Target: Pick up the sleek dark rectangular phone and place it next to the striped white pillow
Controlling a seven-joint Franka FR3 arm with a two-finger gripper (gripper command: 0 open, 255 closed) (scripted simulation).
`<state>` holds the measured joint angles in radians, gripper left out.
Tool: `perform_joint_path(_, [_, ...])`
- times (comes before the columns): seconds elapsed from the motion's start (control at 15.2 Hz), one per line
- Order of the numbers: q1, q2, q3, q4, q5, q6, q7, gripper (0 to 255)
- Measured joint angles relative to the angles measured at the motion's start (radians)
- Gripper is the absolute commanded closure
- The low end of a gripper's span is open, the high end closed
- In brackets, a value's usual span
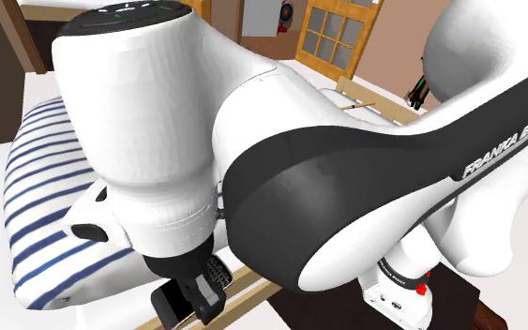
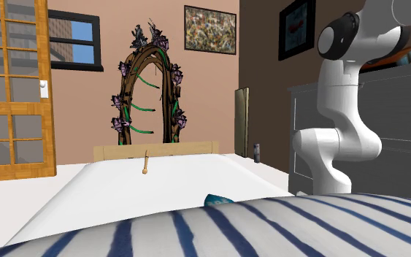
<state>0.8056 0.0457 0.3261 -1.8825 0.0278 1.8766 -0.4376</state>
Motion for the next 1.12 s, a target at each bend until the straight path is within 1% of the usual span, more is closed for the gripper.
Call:
perform_joint_path(0.79, [0.005, 0.032, 0.004, -0.113, -0.010, 0.153, 0.003, 255])
perform_joint_path(1.12, [0.014, 0.052, 0.018, -0.133, -0.018, 0.209, 0.013, 255])
